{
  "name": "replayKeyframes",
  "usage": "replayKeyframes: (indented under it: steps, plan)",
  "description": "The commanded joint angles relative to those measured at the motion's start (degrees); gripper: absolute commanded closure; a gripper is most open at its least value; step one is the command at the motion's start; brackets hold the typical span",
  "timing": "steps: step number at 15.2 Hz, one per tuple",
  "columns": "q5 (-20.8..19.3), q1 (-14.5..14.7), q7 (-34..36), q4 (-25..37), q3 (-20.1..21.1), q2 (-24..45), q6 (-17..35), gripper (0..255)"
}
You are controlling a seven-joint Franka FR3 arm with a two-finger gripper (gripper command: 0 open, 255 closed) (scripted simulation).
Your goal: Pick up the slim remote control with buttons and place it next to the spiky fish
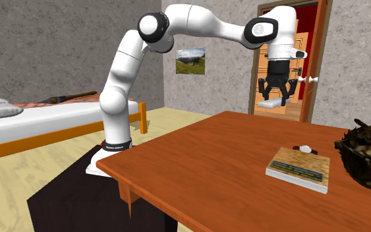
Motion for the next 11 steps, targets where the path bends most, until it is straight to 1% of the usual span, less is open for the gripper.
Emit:
replayKeyframes:
  steps: [1, 11]
  plan:
    - [0.05, 0.22, -0.05, -1.55, 0.07, 0.00, 1.59, 255]
    - [0.96, 0.57, -0.72, -7.62, 0.59, 1.22, 8.66, 255]
